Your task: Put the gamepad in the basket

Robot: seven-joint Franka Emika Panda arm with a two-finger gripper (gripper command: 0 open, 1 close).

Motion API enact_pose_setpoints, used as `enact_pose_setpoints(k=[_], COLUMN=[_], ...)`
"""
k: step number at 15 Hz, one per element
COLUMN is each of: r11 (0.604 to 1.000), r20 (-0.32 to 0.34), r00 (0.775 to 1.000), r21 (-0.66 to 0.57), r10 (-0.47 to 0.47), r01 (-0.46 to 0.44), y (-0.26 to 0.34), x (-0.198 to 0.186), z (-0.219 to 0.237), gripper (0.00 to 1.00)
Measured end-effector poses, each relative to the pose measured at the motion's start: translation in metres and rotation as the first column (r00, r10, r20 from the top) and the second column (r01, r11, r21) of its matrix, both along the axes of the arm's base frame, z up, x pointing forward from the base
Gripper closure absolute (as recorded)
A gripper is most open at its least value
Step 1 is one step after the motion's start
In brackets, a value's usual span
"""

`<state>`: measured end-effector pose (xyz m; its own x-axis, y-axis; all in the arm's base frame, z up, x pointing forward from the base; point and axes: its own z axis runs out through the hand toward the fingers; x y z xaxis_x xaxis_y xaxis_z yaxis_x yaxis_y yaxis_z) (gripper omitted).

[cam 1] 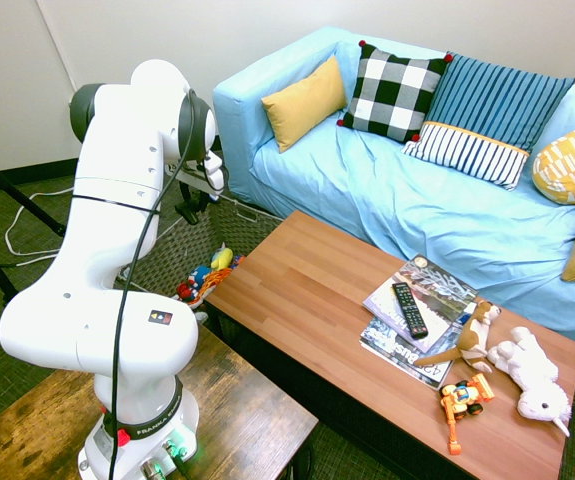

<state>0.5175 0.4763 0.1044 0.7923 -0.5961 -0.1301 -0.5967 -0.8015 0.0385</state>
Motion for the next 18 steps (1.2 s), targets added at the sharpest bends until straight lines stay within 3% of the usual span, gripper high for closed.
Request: enact_pose_setpoints(k=[5,6,18], r11=[1.0,1.0,0.999], r20=[-0.058,-0.066,-0.071], r00=[0.998,0.998,0.996], r21=[-0.013,-0.013,0.005], r10=[-0.023,-0.023,-0.049], r01=[0.022,0.022,0.05], y=[0.013,0.017,0.016], x=[0.018,0.02,0.04], z=[-0.071,-0.08,-0.081], gripper=[1.0,0.0,0.0])
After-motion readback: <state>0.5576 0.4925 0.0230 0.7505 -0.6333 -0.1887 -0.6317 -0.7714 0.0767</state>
